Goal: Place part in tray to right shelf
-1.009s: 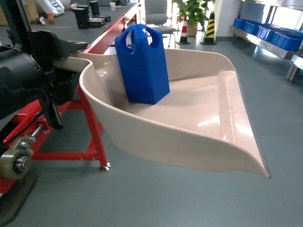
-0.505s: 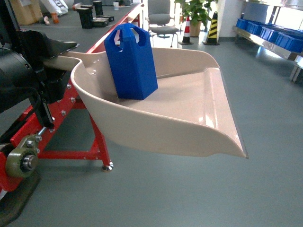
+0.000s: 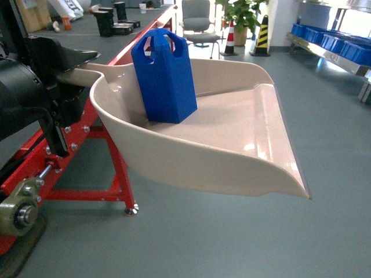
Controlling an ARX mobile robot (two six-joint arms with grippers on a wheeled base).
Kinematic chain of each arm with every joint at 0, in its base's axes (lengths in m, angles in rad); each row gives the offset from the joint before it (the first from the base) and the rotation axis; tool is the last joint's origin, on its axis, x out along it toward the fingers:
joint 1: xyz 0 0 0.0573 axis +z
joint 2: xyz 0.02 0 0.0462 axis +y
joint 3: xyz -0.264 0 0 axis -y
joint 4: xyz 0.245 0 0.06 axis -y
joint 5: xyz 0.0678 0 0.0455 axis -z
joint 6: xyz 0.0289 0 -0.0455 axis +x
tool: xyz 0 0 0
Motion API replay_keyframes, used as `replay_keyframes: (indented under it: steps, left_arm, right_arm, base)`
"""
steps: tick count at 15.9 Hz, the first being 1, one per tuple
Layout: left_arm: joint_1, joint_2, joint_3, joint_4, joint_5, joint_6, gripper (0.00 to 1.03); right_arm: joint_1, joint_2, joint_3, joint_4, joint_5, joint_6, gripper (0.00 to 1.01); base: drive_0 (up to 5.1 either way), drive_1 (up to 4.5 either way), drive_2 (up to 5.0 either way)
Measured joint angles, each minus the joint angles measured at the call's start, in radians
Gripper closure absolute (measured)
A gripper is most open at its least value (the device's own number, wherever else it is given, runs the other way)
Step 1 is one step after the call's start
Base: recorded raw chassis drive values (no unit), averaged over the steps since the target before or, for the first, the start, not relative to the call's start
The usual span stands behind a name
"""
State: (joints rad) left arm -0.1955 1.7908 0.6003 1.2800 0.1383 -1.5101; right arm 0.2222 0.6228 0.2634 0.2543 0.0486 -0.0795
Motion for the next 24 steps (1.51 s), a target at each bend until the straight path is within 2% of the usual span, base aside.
replay_keyframes:
  steps: [12, 24]
  left_arm:
    - [0.003, 0.0, 0.0, -0.001, -0.003, 0.0, 0.89]
    - [0.001, 0.0, 0.001, -0.005, 0.0, 0.001, 0.89]
  right_arm:
    - [0.0, 0.003, 0.0, 0.0, -0.001, 0.0, 0.03]
    - [0.0, 0.004, 0.0, 0.001, 0.0, 0.0, 0.03]
  base:
    - [2.6, 2.26, -4.9]
    - [0.1, 4.4, -4.2]
